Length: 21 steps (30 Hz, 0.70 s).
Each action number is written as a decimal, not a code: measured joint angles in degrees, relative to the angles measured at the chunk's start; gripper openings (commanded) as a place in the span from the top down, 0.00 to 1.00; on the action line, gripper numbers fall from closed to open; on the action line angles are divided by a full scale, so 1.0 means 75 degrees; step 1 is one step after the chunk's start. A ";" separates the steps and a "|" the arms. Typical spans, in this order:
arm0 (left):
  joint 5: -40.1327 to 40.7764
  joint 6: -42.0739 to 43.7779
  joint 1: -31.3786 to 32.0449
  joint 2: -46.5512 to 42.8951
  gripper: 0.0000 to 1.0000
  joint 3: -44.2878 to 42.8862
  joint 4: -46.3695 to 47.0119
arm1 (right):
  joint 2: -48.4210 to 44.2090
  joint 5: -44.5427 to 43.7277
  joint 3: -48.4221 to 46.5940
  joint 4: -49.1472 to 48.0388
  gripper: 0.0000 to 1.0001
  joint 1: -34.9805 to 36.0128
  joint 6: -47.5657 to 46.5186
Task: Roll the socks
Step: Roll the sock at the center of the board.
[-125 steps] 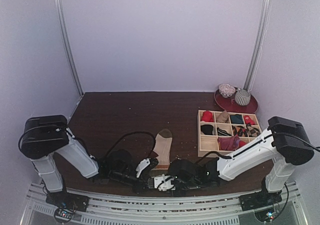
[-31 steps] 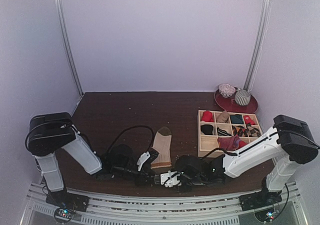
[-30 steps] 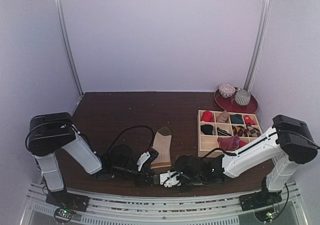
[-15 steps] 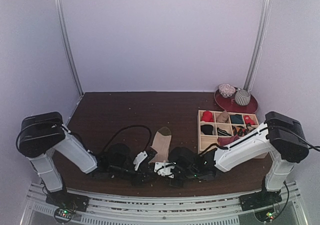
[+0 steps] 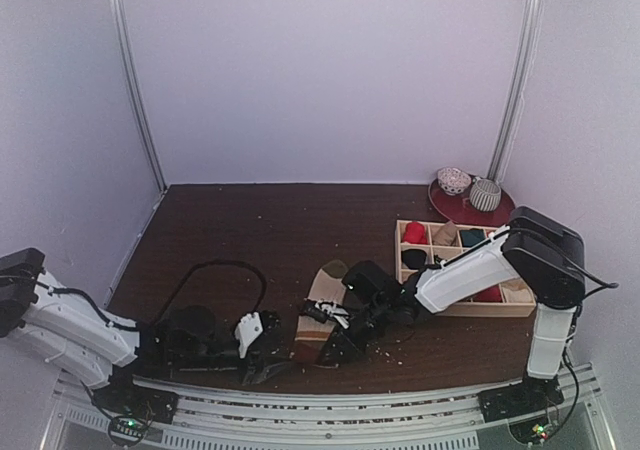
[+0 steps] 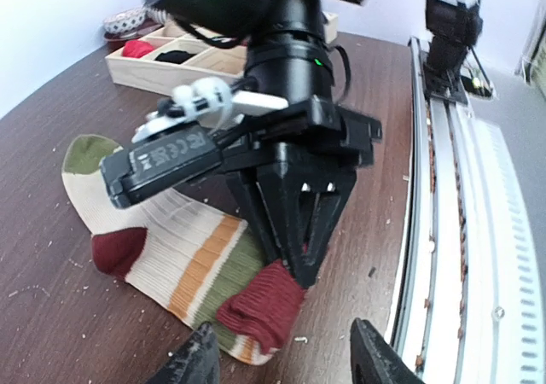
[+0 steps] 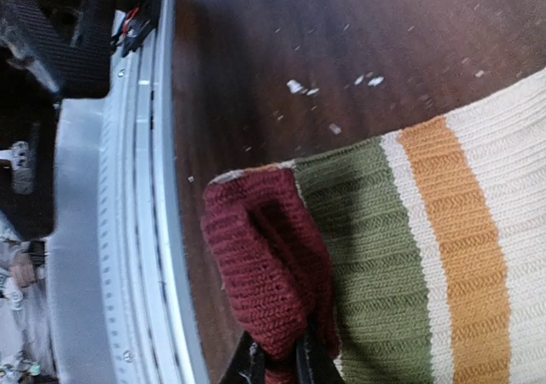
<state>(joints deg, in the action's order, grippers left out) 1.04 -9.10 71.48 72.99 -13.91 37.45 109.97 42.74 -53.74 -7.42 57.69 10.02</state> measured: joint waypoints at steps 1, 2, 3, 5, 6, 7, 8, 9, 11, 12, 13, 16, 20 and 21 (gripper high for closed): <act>0.0026 0.0224 0.0064 0.0245 0.49 0.0041 0.0271 | 0.0058 0.0329 -0.0023 0.0111 0.90 -0.0020 0.0076; 0.0032 0.0443 0.0087 0.0571 0.50 0.0023 0.0484 | 0.0122 0.0664 -0.0061 0.0259 0.90 -0.0038 0.0125; 0.0029 0.0600 0.0096 0.0866 0.50 -0.0023 0.0592 | 0.0192 0.0965 -0.0102 0.0420 0.90 -0.0052 0.0134; -0.0003 0.0935 0.0143 0.1597 0.50 -0.0242 0.0726 | 0.0338 0.1445 -0.0224 0.0752 0.90 -0.0090 0.0134; -0.0047 0.1072 0.0181 0.1912 0.50 -0.0335 0.0836 | 0.0402 0.1629 -0.0283 0.0892 0.90 -0.0128 0.0122; -0.0087 0.1154 0.0210 0.2081 0.49 -0.0367 0.0935 | 0.0463 0.1784 -0.0338 0.1020 0.90 -0.0172 0.0105; -0.0128 0.1221 0.0242 0.2206 0.50 -0.0370 0.1072 | 0.0536 0.1953 -0.0402 0.1174 0.90 -0.0227 0.0073; -0.0169 0.1285 0.0277 0.2296 0.49 -0.0370 0.1183 | 0.0600 0.2104 -0.0455 0.1314 0.90 -0.0283 0.0038; -0.0248 0.1393 0.0312 0.2369 0.49 -0.0370 0.1332 | 0.0740 0.2384 -0.0571 0.1559 0.90 -0.0382 -0.0058; -0.0280 0.1431 0.0323 0.2375 0.49 -0.0370 0.1381 | 0.0799 0.2486 -0.0612 0.1641 0.90 -0.0411 -0.0093; -0.0323 0.1469 0.0347 0.2375 0.49 -0.0373 0.1443 | 0.0871 0.2614 -0.0694 0.1778 0.90 -0.0446 -0.0149; -0.0373 0.1536 0.0449 0.2375 0.49 -0.0385 0.1556 | 0.1046 0.2844 -0.0909 0.2122 0.90 -0.0513 -0.0300; -0.0376 0.1617 0.0697 0.2390 0.49 -0.0449 0.1632 | 0.1137 0.2923 -0.1072 0.2463 0.90 -0.0551 -0.0437; -0.0376 0.1641 0.0734 0.2430 0.49 -0.0490 0.1641 | 0.1142 0.2935 -0.1090 0.2530 0.90 -0.0560 -0.0463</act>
<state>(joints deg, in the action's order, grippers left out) -1.78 3.20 76.99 91.22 -17.58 49.76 118.54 64.75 -61.91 11.55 53.49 6.55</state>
